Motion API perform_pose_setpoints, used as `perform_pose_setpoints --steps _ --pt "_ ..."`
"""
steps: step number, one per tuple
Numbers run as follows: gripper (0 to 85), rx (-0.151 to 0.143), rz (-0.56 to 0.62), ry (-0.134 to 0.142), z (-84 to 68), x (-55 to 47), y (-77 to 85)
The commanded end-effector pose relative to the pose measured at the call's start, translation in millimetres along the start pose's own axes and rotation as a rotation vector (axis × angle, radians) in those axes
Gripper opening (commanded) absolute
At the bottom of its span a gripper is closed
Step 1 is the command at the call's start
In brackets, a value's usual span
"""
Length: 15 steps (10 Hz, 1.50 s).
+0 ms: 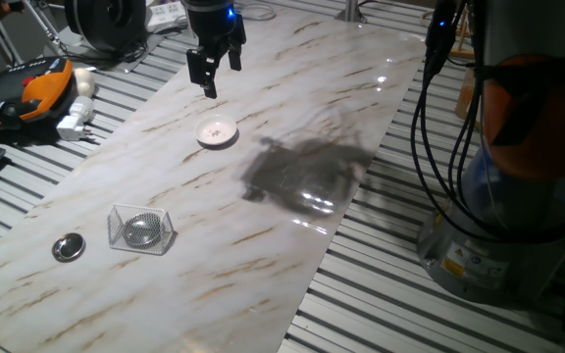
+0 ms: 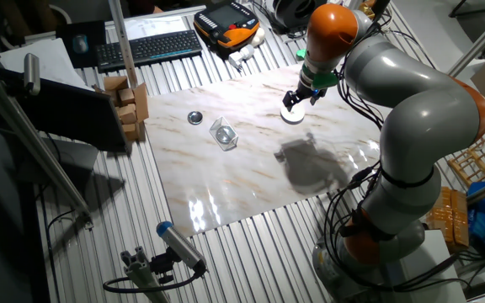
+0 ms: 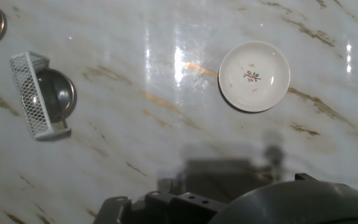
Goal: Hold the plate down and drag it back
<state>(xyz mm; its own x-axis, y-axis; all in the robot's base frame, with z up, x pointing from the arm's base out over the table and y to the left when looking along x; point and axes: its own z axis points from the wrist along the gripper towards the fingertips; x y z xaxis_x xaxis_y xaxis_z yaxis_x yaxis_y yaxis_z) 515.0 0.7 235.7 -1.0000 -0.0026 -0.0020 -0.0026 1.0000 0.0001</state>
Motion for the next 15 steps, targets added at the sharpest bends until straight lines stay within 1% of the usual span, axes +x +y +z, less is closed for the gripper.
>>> perform_pose_setpoints --steps 1,4,11,13,15 --pt "0.0 -0.016 -0.069 0.033 -0.2 0.1 0.0" --pt "0.0 -0.015 -0.067 0.036 -2.5 0.2 -0.3" --pt "0.0 -0.016 -0.061 0.032 0.0 0.4 0.8" --pt "0.0 -0.020 -0.046 0.029 4.8 -0.1 3.1" --pt "0.0 -0.022 -0.018 0.018 14.2 0.0 8.5"
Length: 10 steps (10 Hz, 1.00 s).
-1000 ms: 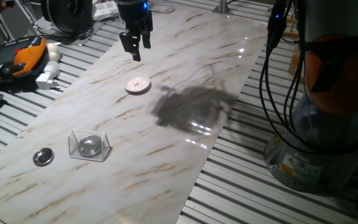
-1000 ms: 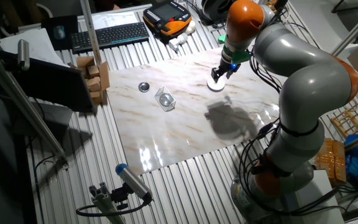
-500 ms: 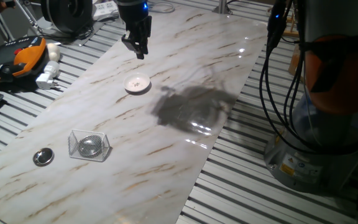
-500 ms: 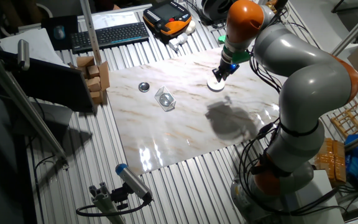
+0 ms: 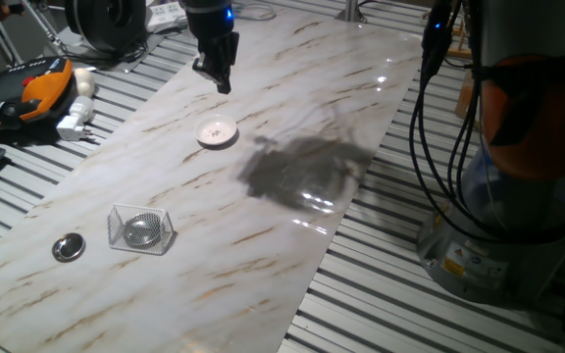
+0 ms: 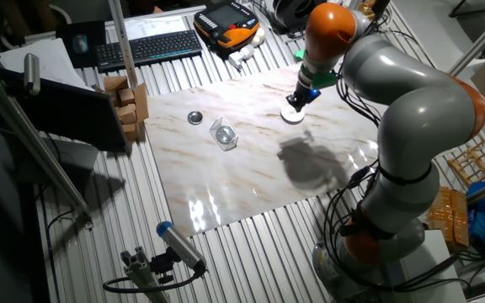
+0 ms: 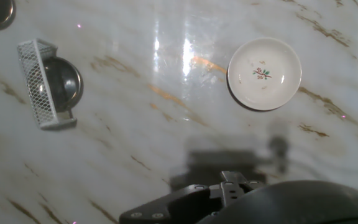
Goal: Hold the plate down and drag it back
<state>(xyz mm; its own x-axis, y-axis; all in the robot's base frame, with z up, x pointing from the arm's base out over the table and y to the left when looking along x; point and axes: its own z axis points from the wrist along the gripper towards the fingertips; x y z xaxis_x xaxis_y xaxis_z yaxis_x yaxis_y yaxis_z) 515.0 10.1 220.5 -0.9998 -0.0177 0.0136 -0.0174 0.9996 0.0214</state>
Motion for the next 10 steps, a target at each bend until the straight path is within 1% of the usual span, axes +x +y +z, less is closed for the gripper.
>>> perform_pose_setpoints --steps 1,2,3,4,6,8,10 --pt "0.0 0.003 0.011 -0.008 5.3 1.0 3.6" --pt "0.0 -0.005 0.023 -0.011 12.4 1.7 8.2" --pt "0.0 -0.019 0.033 -0.011 18.4 1.3 10.8" --pt "0.0 -0.023 0.041 -0.013 25.3 0.4 13.5" --pt "0.0 -0.029 0.072 -0.032 40.6 -0.2 19.7" --pt "0.0 -0.019 0.110 -0.038 50.1 0.9 28.1" --pt "0.0 -0.002 0.173 -0.025 55.4 1.3 35.4"
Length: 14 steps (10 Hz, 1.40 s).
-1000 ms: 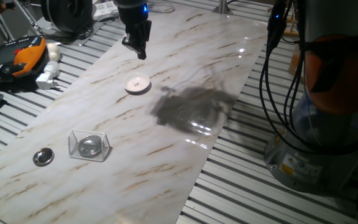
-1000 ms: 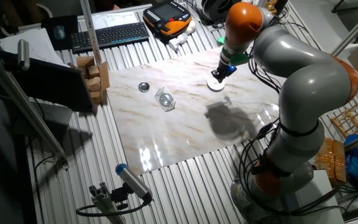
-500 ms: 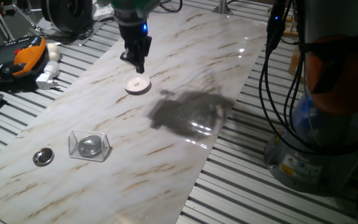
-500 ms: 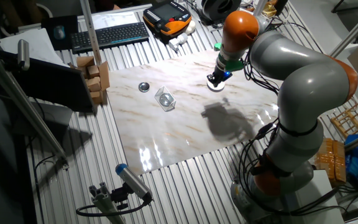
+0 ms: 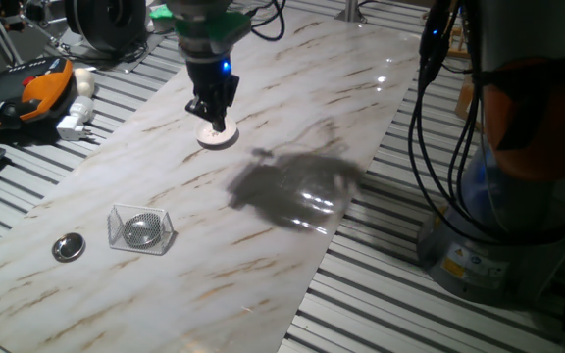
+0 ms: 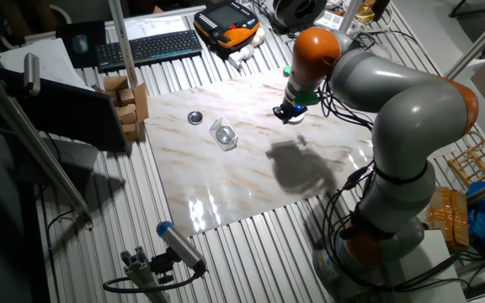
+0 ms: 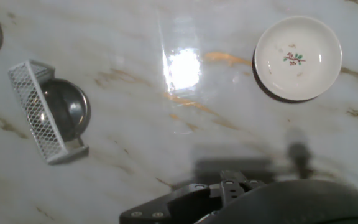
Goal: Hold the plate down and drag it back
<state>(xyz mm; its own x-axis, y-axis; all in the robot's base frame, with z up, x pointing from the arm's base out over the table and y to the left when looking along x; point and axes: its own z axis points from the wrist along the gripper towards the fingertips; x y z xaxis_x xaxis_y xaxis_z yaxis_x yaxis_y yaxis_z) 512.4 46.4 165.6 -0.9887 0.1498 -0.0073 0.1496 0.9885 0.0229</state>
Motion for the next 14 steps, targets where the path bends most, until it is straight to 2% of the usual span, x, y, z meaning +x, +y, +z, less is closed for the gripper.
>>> perform_pose_setpoints --steps 1,5,7,9,11,13,14 --pt "0.0 0.001 0.043 0.003 3.5 0.2 0.9" --pt "0.0 -0.004 0.125 0.010 21.7 -0.5 5.2" --pt "0.0 0.010 0.181 0.027 25.4 -1.2 8.1" --pt "0.0 0.011 0.247 0.028 29.4 -2.4 8.3" --pt "0.0 0.012 0.290 0.033 28.4 -5.6 11.9" --pt "0.0 0.038 0.359 0.019 23.3 -4.9 24.5" --pt "0.0 0.033 0.386 0.033 19.6 -4.2 29.7"
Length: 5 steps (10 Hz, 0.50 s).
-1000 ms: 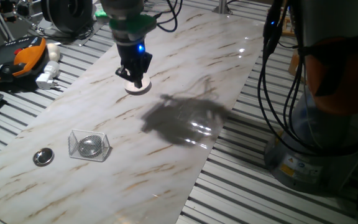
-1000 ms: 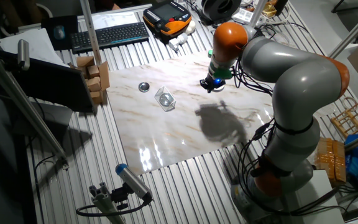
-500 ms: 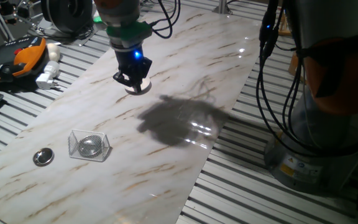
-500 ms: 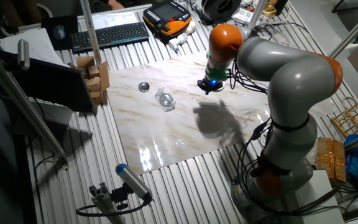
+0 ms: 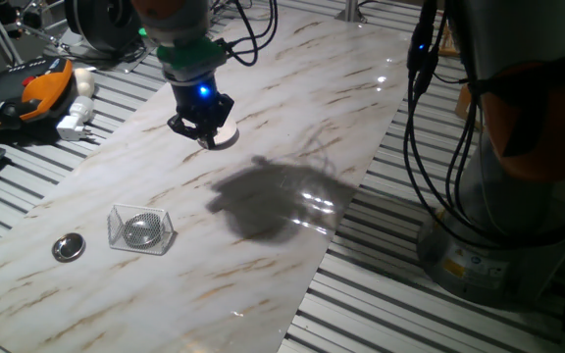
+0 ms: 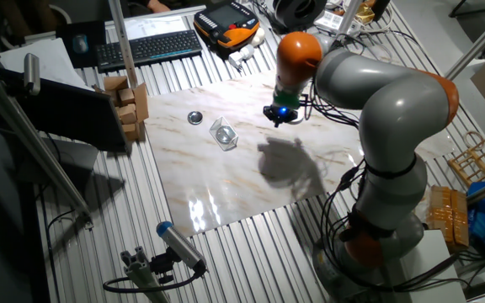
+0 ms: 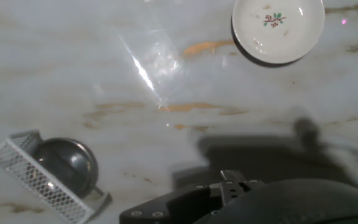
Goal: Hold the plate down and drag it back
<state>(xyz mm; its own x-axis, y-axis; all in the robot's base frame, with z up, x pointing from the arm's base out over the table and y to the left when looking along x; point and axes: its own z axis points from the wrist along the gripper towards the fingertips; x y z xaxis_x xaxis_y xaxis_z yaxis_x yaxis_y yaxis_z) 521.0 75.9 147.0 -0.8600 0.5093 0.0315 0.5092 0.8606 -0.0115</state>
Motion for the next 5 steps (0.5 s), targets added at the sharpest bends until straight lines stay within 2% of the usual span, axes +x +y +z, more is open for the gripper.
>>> perform_pose_setpoints --steps 1,3,5 --pt "0.0 -0.001 0.012 0.010 -0.7 0.8 0.3" --pt "0.0 -0.056 0.087 0.054 0.5 1.3 0.3" --pt "0.0 -0.048 0.090 0.045 1.1 3.1 0.8"
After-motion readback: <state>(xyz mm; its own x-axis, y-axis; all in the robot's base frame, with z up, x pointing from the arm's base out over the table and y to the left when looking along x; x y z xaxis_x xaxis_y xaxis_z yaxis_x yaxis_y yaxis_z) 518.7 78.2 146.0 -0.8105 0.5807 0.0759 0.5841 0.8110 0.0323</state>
